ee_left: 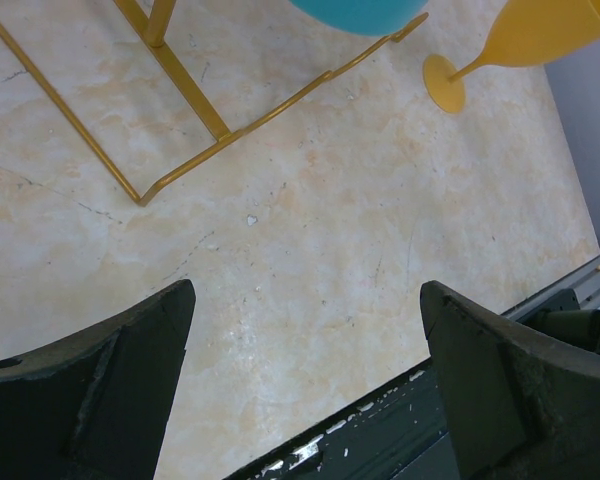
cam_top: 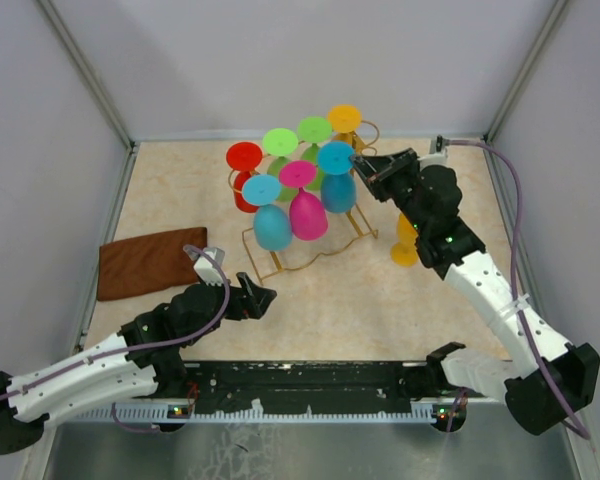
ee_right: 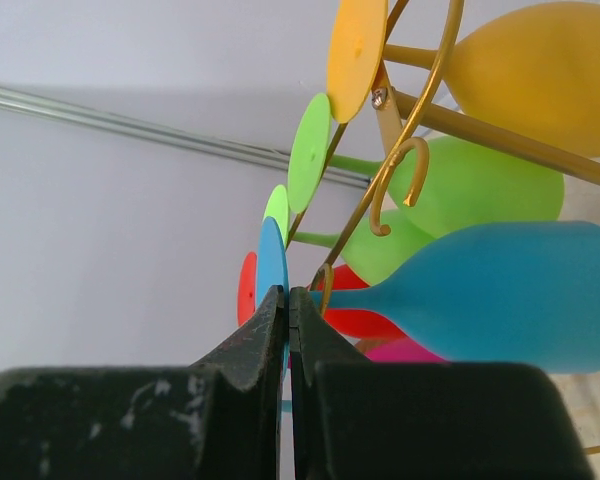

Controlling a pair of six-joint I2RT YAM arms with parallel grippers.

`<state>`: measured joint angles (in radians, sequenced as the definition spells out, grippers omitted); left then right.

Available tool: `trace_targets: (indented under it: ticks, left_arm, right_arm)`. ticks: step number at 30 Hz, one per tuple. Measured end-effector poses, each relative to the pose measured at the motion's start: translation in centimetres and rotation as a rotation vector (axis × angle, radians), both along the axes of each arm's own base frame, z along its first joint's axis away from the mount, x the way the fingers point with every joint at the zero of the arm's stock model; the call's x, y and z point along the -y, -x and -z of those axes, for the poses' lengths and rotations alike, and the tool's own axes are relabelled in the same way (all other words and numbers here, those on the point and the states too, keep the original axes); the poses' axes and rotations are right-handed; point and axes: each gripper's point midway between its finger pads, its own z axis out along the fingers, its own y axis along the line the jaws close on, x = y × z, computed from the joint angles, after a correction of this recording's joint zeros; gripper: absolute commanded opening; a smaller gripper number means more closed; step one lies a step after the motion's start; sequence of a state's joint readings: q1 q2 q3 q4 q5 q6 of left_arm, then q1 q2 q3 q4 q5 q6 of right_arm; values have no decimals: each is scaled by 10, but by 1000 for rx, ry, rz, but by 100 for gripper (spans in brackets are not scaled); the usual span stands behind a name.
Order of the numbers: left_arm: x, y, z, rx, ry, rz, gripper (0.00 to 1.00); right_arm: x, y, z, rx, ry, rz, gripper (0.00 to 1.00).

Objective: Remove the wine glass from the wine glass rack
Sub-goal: Pick up the wine glass from the wine rack.

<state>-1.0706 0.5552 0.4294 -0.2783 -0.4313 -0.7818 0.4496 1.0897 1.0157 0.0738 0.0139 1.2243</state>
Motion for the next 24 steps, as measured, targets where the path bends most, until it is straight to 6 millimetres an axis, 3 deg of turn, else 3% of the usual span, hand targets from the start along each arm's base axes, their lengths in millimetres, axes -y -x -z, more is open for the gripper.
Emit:
trace_targets:
  ticks: [13,24]
  left_arm:
    - [-1,0,2,-5,-4,-1,99]
    - [-2,1,7,-20,-23,-6,99]
  right_arm:
    - [1,2,0,-15,-13,1,0]
    - [8,10,-15,22,-31,20,0]
